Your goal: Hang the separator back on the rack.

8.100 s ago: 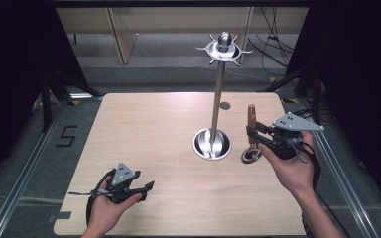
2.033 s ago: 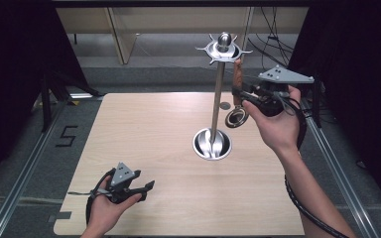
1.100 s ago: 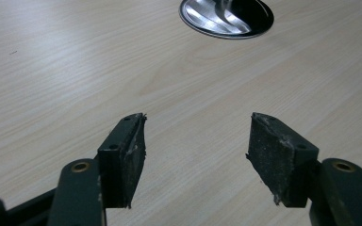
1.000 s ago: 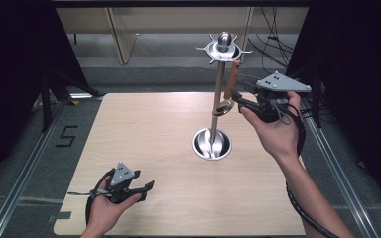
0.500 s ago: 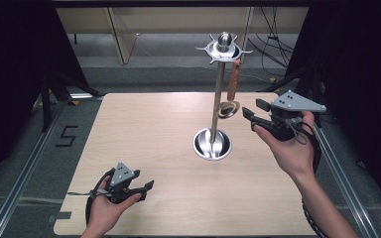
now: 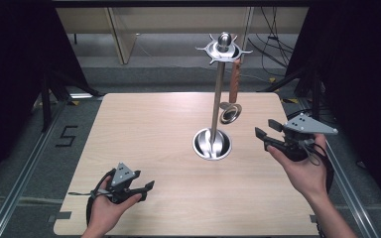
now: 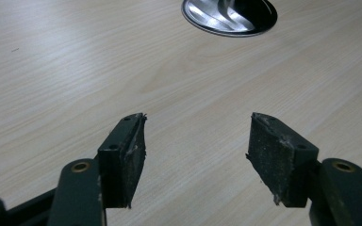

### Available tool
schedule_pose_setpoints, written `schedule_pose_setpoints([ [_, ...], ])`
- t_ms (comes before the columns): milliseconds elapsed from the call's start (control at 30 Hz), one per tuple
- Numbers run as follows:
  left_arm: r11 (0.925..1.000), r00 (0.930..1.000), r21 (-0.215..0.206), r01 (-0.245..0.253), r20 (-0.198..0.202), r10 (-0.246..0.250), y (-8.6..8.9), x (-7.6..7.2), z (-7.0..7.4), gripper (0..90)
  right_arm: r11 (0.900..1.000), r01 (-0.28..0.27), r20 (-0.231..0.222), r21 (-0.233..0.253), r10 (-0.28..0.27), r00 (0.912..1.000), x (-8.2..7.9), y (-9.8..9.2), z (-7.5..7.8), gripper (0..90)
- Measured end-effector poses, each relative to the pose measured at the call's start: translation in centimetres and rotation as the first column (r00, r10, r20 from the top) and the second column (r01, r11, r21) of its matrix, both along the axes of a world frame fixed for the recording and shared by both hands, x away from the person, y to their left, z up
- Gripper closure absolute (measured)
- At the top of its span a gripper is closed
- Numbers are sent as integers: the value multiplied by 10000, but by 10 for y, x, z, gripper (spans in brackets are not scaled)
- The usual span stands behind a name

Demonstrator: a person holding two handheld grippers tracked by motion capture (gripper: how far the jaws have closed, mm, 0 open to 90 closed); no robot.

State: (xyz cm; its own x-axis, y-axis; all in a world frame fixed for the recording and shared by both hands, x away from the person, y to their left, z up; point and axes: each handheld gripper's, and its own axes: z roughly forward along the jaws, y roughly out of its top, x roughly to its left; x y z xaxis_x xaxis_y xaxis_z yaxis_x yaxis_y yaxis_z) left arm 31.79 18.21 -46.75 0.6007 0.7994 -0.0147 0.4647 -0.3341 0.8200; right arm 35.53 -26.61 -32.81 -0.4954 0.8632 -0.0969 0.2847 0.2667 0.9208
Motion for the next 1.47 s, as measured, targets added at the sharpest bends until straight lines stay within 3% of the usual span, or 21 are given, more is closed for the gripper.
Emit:
schedule_pose_setpoints([
  [167,10000,10000,13,23,19,-23,0,0,0,365,9999,126,-508,79,-122,9986,-6,-8,-17,483],
  [200,9999,9999,60,85,54,-85,0,1,0,365,9993,307,-977,235,-283,9948,-10,-10,-24,481],
  [233,9999,9999,67,133,-26,-133,1,0,0,365,9998,207,-780,76,-200,9967,-9,-12,-27,481],
  [333,9999,9999,27,102,-38,-102,0,0,0,365,9996,263,-1014,38,-258,9945,-11,-16,-34,480],
  [400,10000,10000,7,83,-47,-83,0,0,0,365,9996,248,-852,-109,-257,9960,-11,-21,-41,479],
  [600,10000,10000,27,82,-27,-82,0,0,-1,365,9987,513,-1577,-31,-511,9862,-16,-33,-57,476],
  [867,9998,9999,153,142,-63,-141,0,1,-1,365,9978,655,-2044,-91,-660,9767,-22,-46,-82,474],
  [1100,9999,9999,123,108,-109,-106,0,1,-1,364,9975,703,-2066,-72,-703,9759,-26,-57,-96,474],
  [1133,9999,9999,139,97,-87,-96,0,1,-2,364,9966,826,-2219,40,-797,9718,-28,-57,-100,473],
  [1167,9998,9998,147,121,-138,-119,0,1,-2,364,9972,738,-2106,-72,-737,9748,-27,-59,-101,474],
  [1233,9997,9998,189,133,-173,-129,-1,1,-2,364,9961,865,-2256,177,-804,9709,-29,-57,-102,474],
  [1267,9998,9998,163,131,-161,-128,-1,1,-2,365,9973,731,-2105,-11,-717,9750,-28,-59,-103,473],
  [1300,9999,9999,58,97,-131,-96,-2,1,-2,364,9961,866,-2257,155,-809,9708,-29,-58,-104,473],
  [1400,9996,9997,195,199,-157,-196,-1,2,-3,364,9971,760,-2100,37,-736,9749,-28,-61,-105,473],
  [1467,9994,9997,260,206,-146,-203,-1,2,-3,365,9956,923,-2223,183,-860,9712,-30,-61,-105,472],
])
